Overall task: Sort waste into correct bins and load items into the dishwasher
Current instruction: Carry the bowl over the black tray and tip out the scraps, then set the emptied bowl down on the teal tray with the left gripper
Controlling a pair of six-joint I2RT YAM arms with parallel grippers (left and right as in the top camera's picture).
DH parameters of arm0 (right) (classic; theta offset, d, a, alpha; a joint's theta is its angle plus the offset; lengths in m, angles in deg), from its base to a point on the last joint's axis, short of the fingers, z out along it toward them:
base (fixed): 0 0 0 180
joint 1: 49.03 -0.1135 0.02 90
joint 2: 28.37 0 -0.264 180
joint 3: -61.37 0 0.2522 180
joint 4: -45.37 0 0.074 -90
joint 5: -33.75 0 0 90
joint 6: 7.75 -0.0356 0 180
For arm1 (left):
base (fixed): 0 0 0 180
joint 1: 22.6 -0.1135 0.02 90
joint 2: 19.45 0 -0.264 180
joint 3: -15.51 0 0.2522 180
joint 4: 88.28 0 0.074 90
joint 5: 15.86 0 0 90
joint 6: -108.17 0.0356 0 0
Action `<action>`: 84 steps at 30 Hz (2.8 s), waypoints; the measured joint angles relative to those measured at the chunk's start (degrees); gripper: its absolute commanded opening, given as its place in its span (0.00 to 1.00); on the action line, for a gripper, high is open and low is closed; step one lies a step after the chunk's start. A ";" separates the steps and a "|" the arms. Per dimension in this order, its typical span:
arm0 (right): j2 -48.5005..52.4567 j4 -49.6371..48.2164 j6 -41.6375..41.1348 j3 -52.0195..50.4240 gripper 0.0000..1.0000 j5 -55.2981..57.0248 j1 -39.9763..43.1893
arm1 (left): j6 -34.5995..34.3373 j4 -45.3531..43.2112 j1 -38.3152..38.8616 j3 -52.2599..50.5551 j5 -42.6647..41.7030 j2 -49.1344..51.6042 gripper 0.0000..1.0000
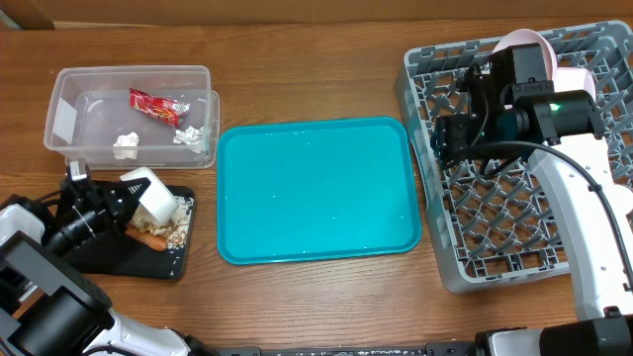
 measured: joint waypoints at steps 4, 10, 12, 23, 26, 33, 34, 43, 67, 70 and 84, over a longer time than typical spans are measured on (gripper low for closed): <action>0.00 0.00 0.07 0.00 0.72 0.00 0.00 | 0.26 1.42 -0.26 -0.04 -0.13 0.13 0.04; 0.00 0.04 0.09 0.00 0.72 -0.02 0.00 | 1.90 2.25 -0.31 -0.20 -2.19 0.28 0.04; 0.00 0.00 0.13 0.00 0.72 0.00 0.00 | 1.53 2.54 -0.44 -0.22 -2.14 0.42 0.04; 0.00 -0.02 0.11 0.00 0.72 -0.02 0.00 | 4.15 7.41 -0.68 -0.11 -2.89 0.46 0.04; 0.00 0.00 0.09 0.00 0.72 -0.02 0.00 | 8.24 13.14 -0.68 0.48 -1.99 0.24 0.04; 0.00 0.04 0.09 0.00 0.72 -0.02 0.00 | 11.19 16.65 -0.50 6.45 1.18 -8.17 0.04; 0.00 0.02 0.11 0.00 0.72 -0.02 0.00 | 10.62 15.98 -0.20 7.54 1.75 -10.10 0.04; 0.00 -2.73 0.20 0.00 0.79 -0.44 0.00 | -11.37 -2.32 14.51 19.52 19.28 -23.47 0.04; -0.66 4.55 -2.34 -0.50 0.73 -4.35 0.00 | -41.59 10.97 49.27 26.21 90.73 -23.54 0.04; -4.02 1.90 -3.30 -3.30 0.73 -3.21 0.00 | -42.18 7.93 49.27 22.25 90.66 -29.24 0.04; -28.11 -10.80 -8.04 -18.91 0.88 1.46 0.00 | -39.47 -9.29 49.77 3.80 79.45 -49.70 0.04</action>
